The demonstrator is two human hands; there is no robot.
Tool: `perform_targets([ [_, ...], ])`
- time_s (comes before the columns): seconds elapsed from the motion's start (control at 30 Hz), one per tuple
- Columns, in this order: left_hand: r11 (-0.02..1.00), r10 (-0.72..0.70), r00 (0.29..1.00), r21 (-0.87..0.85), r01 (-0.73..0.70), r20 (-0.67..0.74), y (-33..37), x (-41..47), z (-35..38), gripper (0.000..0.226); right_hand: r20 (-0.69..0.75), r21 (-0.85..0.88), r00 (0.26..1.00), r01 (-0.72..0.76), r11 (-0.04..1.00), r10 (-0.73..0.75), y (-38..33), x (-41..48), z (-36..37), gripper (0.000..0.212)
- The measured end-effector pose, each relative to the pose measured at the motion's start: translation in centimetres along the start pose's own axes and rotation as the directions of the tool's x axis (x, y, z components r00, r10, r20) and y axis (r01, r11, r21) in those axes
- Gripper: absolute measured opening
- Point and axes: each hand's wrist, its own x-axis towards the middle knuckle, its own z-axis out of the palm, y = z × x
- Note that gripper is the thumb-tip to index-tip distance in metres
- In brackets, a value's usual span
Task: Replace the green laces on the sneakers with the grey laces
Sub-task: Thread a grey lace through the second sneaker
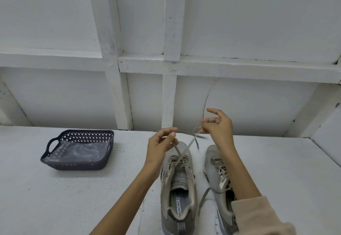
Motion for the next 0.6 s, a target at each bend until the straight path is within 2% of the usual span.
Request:
perform_targets([
  [0.1, 0.996, 0.031, 0.999, -0.088, -0.033, -0.02, 1.5, 0.7, -0.6, 0.018, 0.011, 0.228, 0.999, -0.04, 0.973, 0.039, -0.7, 0.8, -0.7, 0.043],
  [0.33, 0.963, 0.132, 0.986, -0.222, -0.153, -0.105, 5.1, 2.2, -1.3, 0.023, -0.04, 0.437, 0.997, 0.082, 0.896, -0.072, -4.3, 2.3, -0.9, 0.027],
  [0.5, 0.944, 0.183, 0.973, -0.252, -0.214, -0.14, 6.5, 2.6, -1.9, 0.024, -0.162, 0.485, 0.977, 0.2, 0.851, -0.137, -5.9, 2.8, -0.6, 0.02],
  [0.6, 0.927, 0.194, 0.962, -0.285, -0.243, -0.191, 6.7, 3.0, -2.3, 0.019, -0.173, 0.428, 0.969, 0.237, 0.872, -0.178, -6.1, 2.7, -0.2, 0.029],
])
